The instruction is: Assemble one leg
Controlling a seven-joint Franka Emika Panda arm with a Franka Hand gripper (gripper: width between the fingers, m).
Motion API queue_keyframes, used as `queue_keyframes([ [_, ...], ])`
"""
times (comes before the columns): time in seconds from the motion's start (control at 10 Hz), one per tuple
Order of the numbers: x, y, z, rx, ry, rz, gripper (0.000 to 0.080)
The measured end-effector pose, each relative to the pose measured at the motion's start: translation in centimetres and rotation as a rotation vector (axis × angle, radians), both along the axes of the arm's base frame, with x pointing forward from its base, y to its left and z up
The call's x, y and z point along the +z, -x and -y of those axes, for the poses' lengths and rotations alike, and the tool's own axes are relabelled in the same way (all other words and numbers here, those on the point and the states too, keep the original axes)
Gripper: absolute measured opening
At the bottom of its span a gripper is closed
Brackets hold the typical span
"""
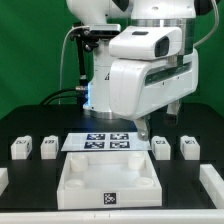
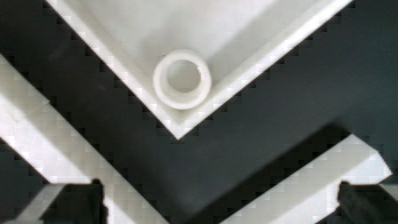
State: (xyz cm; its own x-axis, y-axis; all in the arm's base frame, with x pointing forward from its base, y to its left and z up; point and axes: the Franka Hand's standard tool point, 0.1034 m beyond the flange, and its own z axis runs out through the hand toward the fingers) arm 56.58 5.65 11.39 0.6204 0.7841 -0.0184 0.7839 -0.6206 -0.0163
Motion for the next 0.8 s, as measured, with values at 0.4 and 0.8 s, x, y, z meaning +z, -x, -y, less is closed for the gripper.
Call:
queue_keyframes([
  [0.4,-0.05,0.02,0.00,0.000,0.000,-0.001,0.0650],
  [0.8,-0.06,0.02,0.00,0.001,0.000,-0.001,0.0650],
])
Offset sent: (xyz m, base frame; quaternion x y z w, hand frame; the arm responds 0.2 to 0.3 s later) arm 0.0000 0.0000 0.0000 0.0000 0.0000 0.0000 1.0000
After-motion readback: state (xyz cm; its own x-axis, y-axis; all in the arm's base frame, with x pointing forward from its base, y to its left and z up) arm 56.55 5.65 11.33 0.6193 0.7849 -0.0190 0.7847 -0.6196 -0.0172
